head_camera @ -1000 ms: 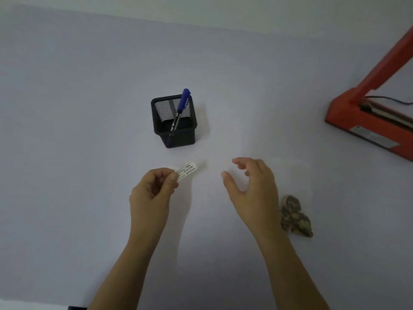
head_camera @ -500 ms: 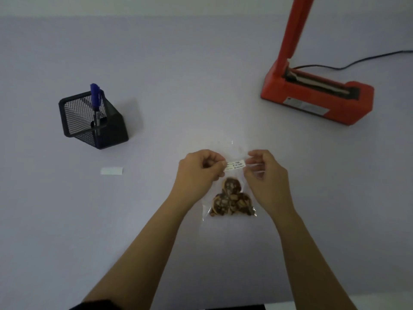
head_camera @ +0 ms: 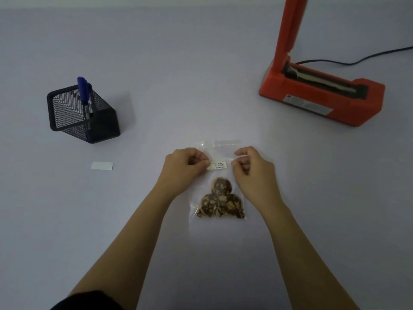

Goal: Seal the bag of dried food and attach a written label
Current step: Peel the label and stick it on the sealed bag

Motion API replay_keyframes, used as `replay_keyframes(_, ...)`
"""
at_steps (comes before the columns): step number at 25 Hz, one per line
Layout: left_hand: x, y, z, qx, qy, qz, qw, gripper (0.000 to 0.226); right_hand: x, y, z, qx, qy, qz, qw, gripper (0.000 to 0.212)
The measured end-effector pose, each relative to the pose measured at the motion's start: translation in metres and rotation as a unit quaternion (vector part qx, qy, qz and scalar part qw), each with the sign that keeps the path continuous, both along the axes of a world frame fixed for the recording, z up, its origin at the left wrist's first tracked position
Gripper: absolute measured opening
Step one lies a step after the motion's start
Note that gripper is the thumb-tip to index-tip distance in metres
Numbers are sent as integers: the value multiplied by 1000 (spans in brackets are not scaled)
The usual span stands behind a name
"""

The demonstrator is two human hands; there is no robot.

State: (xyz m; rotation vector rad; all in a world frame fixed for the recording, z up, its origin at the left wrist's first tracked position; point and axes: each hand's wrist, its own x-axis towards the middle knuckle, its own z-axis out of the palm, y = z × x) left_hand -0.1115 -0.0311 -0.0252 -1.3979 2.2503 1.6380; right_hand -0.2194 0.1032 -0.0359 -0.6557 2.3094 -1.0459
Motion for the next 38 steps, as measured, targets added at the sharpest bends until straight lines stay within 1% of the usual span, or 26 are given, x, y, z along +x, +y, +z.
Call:
replay_keyframes(2, 0, 1, -1, -13, 0, -4, 1000, 5, -2, -3, 2, 3, -5, 4, 1000, 15)
replay_keyframes(5, -1, 2, -3, -44, -1, -20, 999, 4, -5, -9, 3, 12, -17, 11, 1000, 27)
replay_keyframes(10, -2, 7, -9, -101, -11, -25, 994, 4, -5, -13, 0, 42, 24, 28, 998, 36)
replay_keyframes(13, -4, 14, -12, -162, -12, -36, 986, 4, -5, -13, -1, 40, 34, 33, 998, 36)
replay_keyframes(16, -2, 24, -18, -268, 6, -56, 962, 8, -4, -13, 0, 40, 34, 35, 998, 35)
replay_keyframes(17, -1, 27, -19, -280, 11, -49, 959, 10, -3, -13, 0, 40, 34, 36, 998, 35)
replay_keyframes(20, -4, 32, -18, -244, 5, -4, 970, 18, -4, -14, 0, 47, 31, 36, 998, 35)
replay_keyframes(24, -14, 27, -12, -174, -66, 30, 982, 27, -7, -17, -1, 60, 28, 46, 997, 36)
replay_keyframes(26, -15, 20, -9, -122, -86, 59, 987, 28, -9, -18, 0, 64, 16, 50, 997, 36)
replay_keyframes(28, -12, 13, -7, -92, -105, 80, 987, 24, -10, -18, 0, 67, 8, 50, 997, 35)
replay_keyframes(30, -8, 7, -5, -88, -122, 95, 984, 18, -12, -18, 1, 69, 0, 45, 997, 35)
replay_keyframes(33, -8, 8, 0, -104, -121, 94, 983, 14, -12, -20, 5, 79, -14, 41, 996, 39)
replay_keyframes(36, -15, 14, 0, -142, -140, 63, 978, 30, -9, -27, 6, 104, 25, 58, 993, 49)
replay_keyframes(38, -16, 14, -1, -143, -143, 60, 978, 30, -7, -30, 4, 110, 40, 58, 991, 45)
